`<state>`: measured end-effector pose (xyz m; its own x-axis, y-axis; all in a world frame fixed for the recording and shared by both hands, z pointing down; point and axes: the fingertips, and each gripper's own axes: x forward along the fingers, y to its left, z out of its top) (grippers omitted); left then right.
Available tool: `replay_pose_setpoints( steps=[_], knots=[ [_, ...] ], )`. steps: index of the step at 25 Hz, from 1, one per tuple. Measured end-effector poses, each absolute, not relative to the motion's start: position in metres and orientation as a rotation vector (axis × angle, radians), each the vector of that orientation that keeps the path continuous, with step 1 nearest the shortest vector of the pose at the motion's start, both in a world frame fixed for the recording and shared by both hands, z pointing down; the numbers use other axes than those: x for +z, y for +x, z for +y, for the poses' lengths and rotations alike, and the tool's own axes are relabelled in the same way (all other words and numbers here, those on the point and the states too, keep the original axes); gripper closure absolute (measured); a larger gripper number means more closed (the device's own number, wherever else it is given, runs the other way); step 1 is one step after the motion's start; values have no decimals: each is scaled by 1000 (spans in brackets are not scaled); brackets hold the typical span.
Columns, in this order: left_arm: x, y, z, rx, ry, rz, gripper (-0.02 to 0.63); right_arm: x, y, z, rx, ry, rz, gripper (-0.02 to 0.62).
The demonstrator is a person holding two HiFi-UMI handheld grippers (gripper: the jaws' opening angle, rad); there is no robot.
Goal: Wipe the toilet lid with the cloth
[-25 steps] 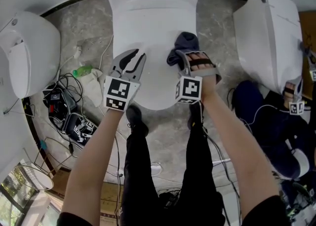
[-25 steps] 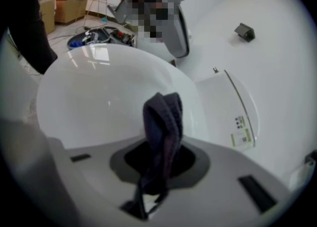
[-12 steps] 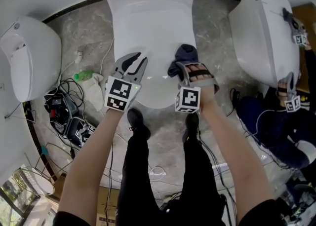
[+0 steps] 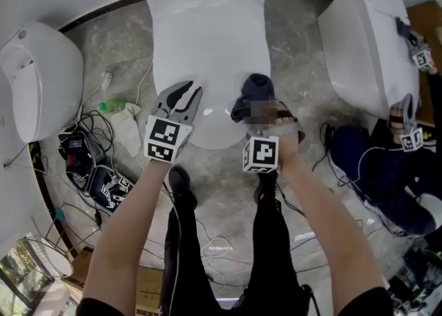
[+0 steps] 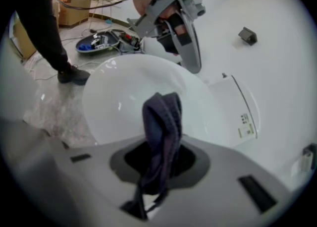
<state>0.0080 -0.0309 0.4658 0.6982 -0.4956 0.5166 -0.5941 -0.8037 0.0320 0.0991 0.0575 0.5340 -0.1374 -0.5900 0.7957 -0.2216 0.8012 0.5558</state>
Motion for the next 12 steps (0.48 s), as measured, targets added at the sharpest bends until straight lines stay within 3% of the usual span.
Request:
replay_pose_setpoints(
  steps=[12],
  knots=[
    [461,2,-2,749,2717,-827,514,542,87,107,-334,636,-1702,505]
  ],
)
